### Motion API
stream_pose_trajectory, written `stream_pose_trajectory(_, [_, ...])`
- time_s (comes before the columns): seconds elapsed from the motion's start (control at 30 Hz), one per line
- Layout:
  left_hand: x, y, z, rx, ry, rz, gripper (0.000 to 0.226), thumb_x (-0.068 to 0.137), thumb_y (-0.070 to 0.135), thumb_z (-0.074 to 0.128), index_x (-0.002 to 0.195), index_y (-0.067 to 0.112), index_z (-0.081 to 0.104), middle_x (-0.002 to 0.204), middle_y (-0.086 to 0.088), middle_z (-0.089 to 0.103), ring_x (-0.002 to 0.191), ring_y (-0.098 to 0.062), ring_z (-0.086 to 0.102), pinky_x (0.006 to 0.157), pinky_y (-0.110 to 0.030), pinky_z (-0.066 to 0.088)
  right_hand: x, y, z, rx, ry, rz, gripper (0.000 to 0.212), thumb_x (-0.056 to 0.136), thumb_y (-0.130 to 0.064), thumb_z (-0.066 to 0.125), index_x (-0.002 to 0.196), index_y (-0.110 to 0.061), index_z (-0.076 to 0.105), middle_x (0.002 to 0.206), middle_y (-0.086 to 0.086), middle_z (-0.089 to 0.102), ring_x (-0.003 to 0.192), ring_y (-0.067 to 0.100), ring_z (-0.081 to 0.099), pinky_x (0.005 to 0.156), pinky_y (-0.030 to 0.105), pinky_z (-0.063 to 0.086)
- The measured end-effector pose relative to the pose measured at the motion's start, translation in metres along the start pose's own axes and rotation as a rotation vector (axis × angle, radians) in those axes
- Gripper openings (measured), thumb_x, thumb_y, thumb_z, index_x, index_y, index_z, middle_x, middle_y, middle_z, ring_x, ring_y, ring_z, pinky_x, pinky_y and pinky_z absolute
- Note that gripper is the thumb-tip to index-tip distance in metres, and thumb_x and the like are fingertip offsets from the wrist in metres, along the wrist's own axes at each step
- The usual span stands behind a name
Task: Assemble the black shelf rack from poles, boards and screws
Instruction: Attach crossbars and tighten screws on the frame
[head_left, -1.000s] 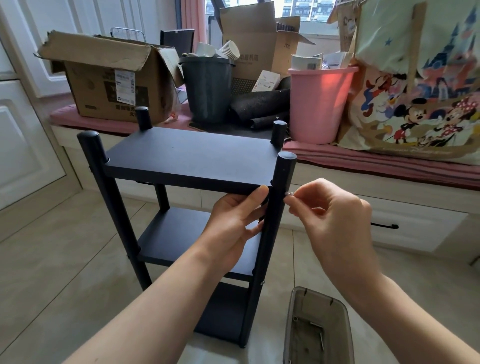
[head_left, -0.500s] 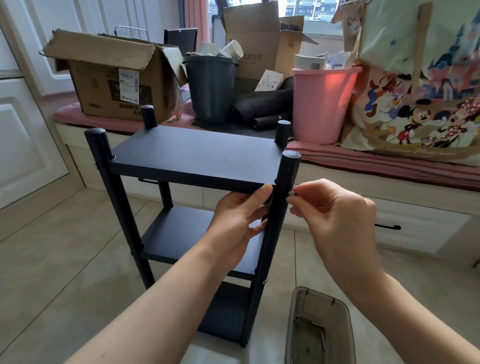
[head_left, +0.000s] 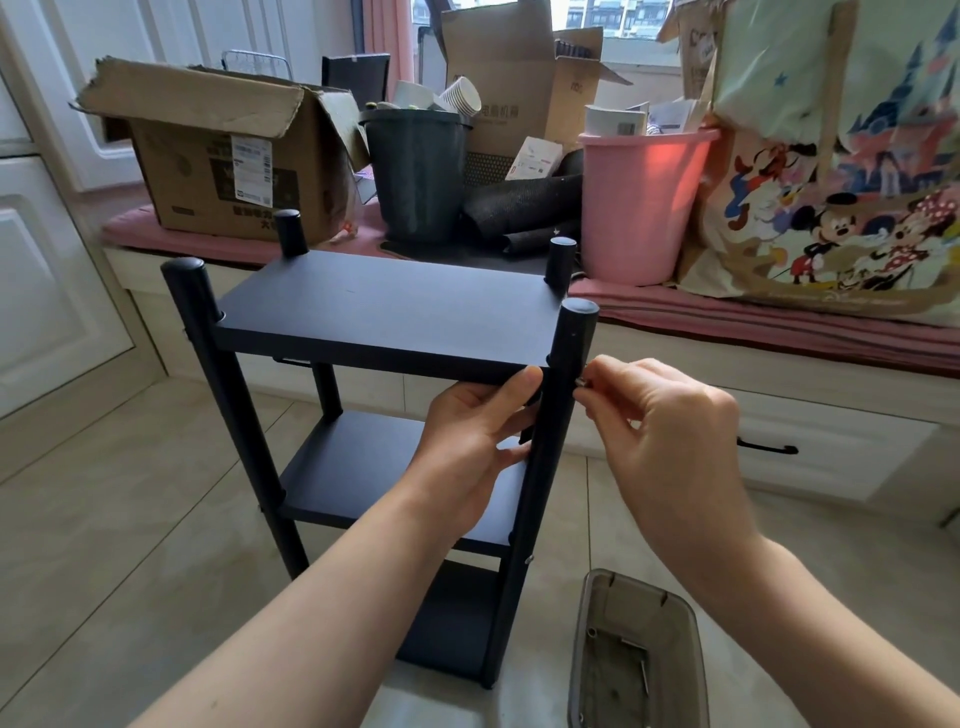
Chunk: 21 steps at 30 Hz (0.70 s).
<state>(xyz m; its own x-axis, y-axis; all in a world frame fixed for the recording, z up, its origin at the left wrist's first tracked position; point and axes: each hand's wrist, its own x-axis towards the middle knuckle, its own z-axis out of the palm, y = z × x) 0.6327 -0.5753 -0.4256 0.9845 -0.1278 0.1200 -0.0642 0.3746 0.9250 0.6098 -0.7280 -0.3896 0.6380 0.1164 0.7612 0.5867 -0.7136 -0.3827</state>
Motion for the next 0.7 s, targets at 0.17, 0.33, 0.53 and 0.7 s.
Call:
stream_pose_trajectory(0.17, [-0.0004, -0.0002, -0.0006, -0.012, -0.017, 0.002, 0.033, 0.088, 0.034, 0.065, 0.114, 0.015, 0.073, 0.119, -0.007, 0.073, 0.114, -0.025, 0.068, 0.087, -0.046, 0.05, -0.0009, 0.0007, -0.0016, 0.01, 0.004, 0.005, 0.008, 0.086, -0.007, 0.075, 0.093, -0.009, 0.076, 0.076, 0.001, 0.072, 0.065, 0.016, 0.067, 0.067, 0.036, 0.057])
stream_pose_trajectory(0.33, [-0.0002, -0.0008, -0.0021, -0.021, -0.046, 0.002, 0.025, 0.089, 0.035, 0.065, 0.107, 0.023, 0.077, 0.121, -0.007, 0.072, 0.116, -0.026, 0.067, 0.094, -0.05, 0.05, 0.0002, -0.0001, -0.0011, 0.131, -0.01, 0.123, 0.006, 0.089, -0.016, 0.072, 0.085, -0.015, 0.076, 0.067, -0.007, 0.07, 0.062, 0.01, 0.068, 0.066, 0.027, 0.052])
stream_pose_trajectory(0.53, [0.0013, 0.0003, -0.0002, -0.009, -0.024, -0.006, 0.032, 0.088, 0.035, 0.065, 0.112, 0.016, 0.074, 0.12, -0.008, 0.073, 0.115, -0.025, 0.067, 0.096, -0.05, 0.051, 0.0022, -0.0015, 0.0034, 0.073, 0.003, 0.154, 0.007, 0.086, -0.012, 0.076, 0.092, -0.011, 0.074, 0.079, -0.002, 0.071, 0.071, 0.012, 0.067, 0.072, 0.026, 0.053])
stream_pose_trajectory(0.7, [0.0001, 0.0005, -0.0002, -0.015, -0.038, 0.002, 0.026, 0.088, 0.035, 0.066, 0.107, 0.021, 0.077, 0.119, -0.007, 0.073, 0.115, -0.025, 0.068, 0.093, -0.048, 0.051, 0.0022, -0.0015, 0.0011, 0.099, -0.017, 0.176, 0.006, 0.086, -0.015, 0.075, 0.09, -0.01, 0.075, 0.075, -0.005, 0.072, 0.066, 0.006, 0.069, 0.069, 0.017, 0.053])
